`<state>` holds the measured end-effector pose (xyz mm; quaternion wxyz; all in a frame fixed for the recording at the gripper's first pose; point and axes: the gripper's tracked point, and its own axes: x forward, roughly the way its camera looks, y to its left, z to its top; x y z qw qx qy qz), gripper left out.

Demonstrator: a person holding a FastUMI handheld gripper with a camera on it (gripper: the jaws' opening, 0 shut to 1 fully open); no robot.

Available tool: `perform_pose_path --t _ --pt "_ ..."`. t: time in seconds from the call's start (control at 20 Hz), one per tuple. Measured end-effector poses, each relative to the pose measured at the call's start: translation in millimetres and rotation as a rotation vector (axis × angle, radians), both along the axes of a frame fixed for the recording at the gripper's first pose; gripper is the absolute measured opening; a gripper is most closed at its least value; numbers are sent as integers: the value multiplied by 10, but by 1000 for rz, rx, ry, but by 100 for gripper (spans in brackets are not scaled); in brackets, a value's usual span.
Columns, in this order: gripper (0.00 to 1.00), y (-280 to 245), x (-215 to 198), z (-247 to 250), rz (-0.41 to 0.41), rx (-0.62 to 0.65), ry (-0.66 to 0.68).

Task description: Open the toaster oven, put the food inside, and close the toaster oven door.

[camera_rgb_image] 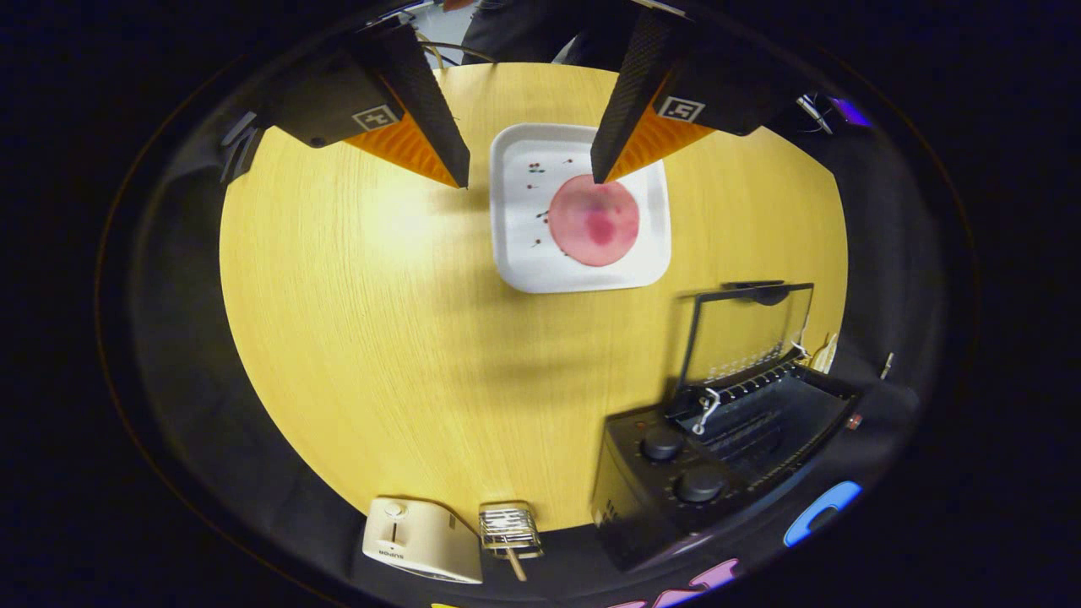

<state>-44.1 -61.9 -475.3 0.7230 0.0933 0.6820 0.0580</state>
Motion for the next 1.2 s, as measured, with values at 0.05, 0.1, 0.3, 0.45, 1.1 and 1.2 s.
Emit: perform_pose_path --t 0.05,0.1,0.3,0.45,1.1,1.2 --pt "90 -20 27 -81 -5 5 13" --pt "91 -21 47 -162 -10 16 23" --pt "55 -24 37 -460 30 21 57" --pt "28 -8 58 -507 23 47 60" --pt "5 -53 -197 -312 -302 469 128" --pt "5 -47 -270 -233 -376 518 132"
